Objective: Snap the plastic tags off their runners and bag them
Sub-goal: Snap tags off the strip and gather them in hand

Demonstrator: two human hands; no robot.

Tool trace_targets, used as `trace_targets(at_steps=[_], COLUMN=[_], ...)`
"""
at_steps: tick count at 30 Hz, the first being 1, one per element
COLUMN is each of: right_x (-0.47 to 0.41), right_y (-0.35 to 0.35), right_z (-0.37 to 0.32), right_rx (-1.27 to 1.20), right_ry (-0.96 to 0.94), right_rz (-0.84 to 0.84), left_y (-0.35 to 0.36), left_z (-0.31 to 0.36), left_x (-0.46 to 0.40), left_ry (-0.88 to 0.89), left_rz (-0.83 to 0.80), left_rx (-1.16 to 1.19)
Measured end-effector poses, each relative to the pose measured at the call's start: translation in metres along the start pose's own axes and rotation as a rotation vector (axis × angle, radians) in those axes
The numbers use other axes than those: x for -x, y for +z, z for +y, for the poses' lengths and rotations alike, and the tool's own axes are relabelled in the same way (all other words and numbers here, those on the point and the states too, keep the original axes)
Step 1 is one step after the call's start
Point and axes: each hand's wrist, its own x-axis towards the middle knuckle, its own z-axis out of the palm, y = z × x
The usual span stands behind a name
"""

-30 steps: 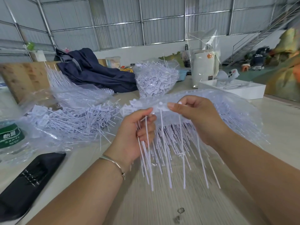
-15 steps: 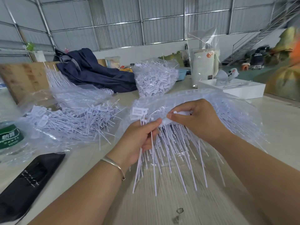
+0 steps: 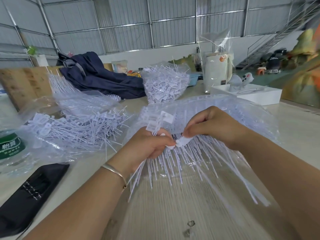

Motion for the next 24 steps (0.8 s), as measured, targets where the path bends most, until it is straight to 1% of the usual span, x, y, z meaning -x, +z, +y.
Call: trace_targets(at_steps=[2,3,4,5,8,10,12,16,17,20,22,24], right_x=[0.001,0.002,0.001,0.0,-0.003,-0.005,-0.006,-0.005,-0.004,-0.003,-0.002,-0.002], right_y=[-0.005,-0.007,-0.009,-0.01,-0.008,-0.007,-0.005,0.003,0.006,0.013,0.015,0.015], right_z=[0.001,0.003,0.005,0.007,0.013,0.016,0.017,0.018,0.018,0.016,0.015,0.013], right_rx=[0.061,0.071,0.062,0.033,-0.079,-0.096,-0.053,0.103,0.124,0.197,0.26,0.301], right_ry=[0.049,0.071,0.085,0.09,0.054,0.02,-0.007,-0.064,-0.077,-0.125,-0.177,-0.224], right_rz=[-0.052,-0.056,-0.037,0.0,0.123,0.154,0.161,0.152,0.14,0.14,0.174,0.221], left_y=[0.0,0.001,0.002,0.002,0.0,-0.001,0.001,0.005,0.005,0.006,0.009,0.01], left_z=[-0.001,-0.002,-0.004,-0.006,-0.003,-0.001,-0.002,-0.002,-0.001,0.001,0.002,0.002], left_x=[0.0,0.0,-0.001,-0.001,-0.003,-0.004,-0.004,-0.006,-0.007,-0.008,-0.006,-0.004], left_ry=[0.049,0.063,0.062,0.052,0.012,-0.013,-0.02,-0.115,-0.137,-0.15,-0.121,-0.087], left_rz=[0.018,0.034,0.051,0.067,0.084,0.07,0.08,0.257,0.272,0.234,0.193,0.14], left_rx=[-0.352,-0.475,-0.498,-0.454,-0.157,-0.043,0.023,0.189,0.237,0.258,0.228,0.246])
